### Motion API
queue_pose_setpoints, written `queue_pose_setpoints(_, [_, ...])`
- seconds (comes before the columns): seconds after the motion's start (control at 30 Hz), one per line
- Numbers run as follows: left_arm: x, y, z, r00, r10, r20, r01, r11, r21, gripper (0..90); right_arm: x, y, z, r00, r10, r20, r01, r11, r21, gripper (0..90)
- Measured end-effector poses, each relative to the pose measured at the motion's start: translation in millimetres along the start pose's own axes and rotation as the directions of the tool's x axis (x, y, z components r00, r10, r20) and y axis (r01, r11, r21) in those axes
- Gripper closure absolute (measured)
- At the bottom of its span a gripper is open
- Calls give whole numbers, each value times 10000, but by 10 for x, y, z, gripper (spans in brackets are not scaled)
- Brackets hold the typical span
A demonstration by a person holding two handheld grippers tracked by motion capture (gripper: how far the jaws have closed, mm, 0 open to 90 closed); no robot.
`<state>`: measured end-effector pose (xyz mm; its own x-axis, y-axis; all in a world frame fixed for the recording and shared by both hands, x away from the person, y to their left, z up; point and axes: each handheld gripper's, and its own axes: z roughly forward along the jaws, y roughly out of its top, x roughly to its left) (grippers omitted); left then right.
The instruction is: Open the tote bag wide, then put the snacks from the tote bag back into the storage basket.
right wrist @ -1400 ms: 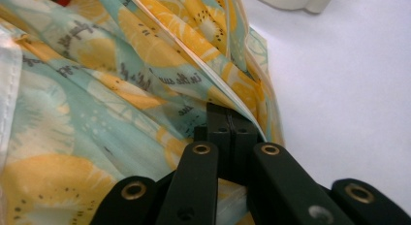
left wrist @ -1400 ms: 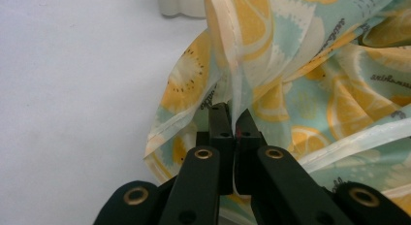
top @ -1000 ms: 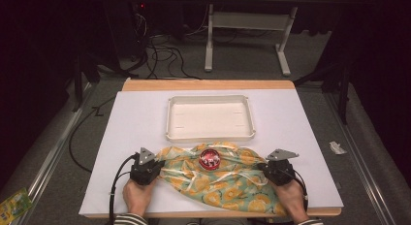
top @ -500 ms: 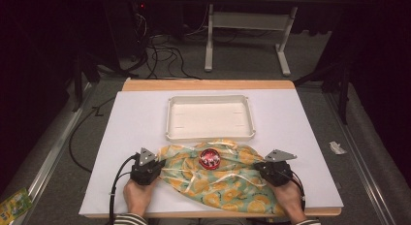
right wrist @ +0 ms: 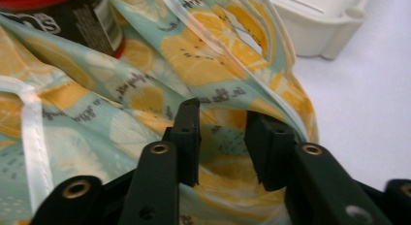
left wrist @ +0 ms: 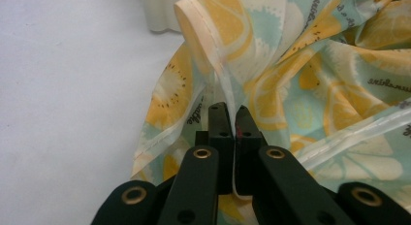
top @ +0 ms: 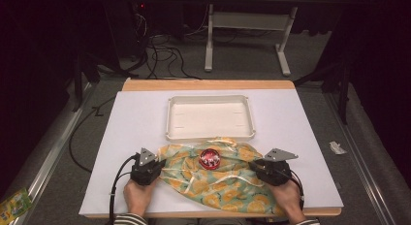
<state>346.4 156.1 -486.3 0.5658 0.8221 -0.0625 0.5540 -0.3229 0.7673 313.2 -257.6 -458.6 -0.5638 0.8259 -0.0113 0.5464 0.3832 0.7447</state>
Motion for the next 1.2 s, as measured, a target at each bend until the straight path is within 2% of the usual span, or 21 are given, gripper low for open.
queue_pose_setpoints(0.17, [-1, -1, 1, 10000, 3, -6, -3, 10000, -5, 899, 60, 48, -52, 9996, -161, -224, 158, 9998, -106, 587])
queue_pose_setpoints(0.43, [-5, -4, 1, 10000, 34, -21, -35, 10000, -28, 899, 141, 153, -155, 9976, -321, -620, 280, 9974, -668, 553])
queue_pose_setpoints(0.53, [0, -3, 0, 10000, -13, 11, 13, 10000, -12, 899, 159, 181, -173, 9964, -359, -770, 313, 9977, -599, 556])
queue_pose_setpoints(0.83, [-11, -4, 0, 9999, 87, -66, -87, 10000, -16, 899, 242, 230, -188, 9938, -661, -894, 574, 9937, -960, 574])
queue_pose_setpoints(0.97, [-10, -4, -1, 9999, 85, -55, -85, 10000, -12, 899, 265, 250, -197, 9922, -704, -1028, 593, 9925, -1073, 634])
queue_pose_setpoints(1.03, [-10, -3, 0, 10000, 76, -54, -76, 10000, -18, 899, 285, 268, -189, 9902, -749, -1176, 624, 9923, -1068, 636])
queue_pose_setpoints(1.17, [-17, -4, -1, 9999, 129, -93, -130, 9999, -18, 899, 326, 316, -175, 9890, -975, -1115, 824, 9878, -1325, 618])
queue_pose_setpoints(1.2, [-16, -4, -1, 9999, 131, -92, -132, 9999, -16, 898, 335, 328, -164, 9892, -862, -1183, 704, 9888, -1313, 611])
